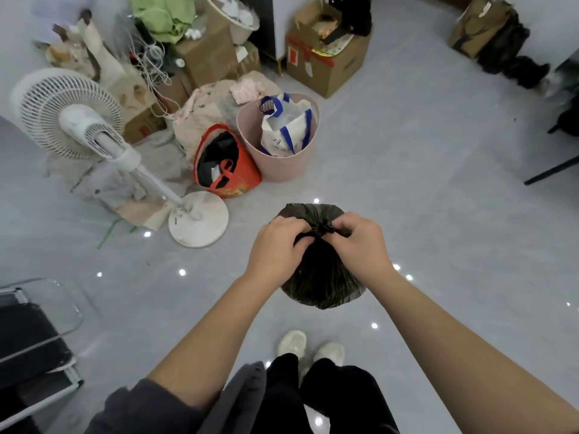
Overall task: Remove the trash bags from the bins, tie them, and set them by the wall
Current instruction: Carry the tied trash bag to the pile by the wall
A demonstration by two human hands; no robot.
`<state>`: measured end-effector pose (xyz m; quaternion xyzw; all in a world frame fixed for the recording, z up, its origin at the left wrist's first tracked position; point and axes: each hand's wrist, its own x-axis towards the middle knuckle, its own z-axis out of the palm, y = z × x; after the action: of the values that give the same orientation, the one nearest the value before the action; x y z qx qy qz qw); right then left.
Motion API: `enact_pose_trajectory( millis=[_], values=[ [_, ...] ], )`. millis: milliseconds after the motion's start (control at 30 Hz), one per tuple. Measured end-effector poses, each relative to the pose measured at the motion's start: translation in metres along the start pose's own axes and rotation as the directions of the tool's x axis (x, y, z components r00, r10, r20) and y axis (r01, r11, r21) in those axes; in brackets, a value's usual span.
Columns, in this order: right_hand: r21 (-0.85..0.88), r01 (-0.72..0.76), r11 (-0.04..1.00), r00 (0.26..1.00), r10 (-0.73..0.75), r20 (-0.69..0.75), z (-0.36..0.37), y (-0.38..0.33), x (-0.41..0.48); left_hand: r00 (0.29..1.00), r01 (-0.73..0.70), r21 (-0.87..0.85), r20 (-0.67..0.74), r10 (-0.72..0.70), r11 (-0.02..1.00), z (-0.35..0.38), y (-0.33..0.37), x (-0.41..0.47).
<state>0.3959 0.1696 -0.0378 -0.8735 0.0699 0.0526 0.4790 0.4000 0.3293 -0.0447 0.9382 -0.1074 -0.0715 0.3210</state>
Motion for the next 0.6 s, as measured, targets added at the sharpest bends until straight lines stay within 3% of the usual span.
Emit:
enact_pose_trajectory(
  millis=[233,600],
  values=[
    [0.039,0.038,0.999,0.999,-0.037,-0.019,-0.074,0.034,0.115,0.999,0.004,0.016,-0.050,-0.004,1.000,0.038,0.049,0.124],
    [0.070,0.034,0.997,0.997,-0.039,0.067,-0.238,0.100,0.303,0.994,0.048,0.008,-0.099,-0.047,0.999,0.112,0.165,0.333]
  ],
)
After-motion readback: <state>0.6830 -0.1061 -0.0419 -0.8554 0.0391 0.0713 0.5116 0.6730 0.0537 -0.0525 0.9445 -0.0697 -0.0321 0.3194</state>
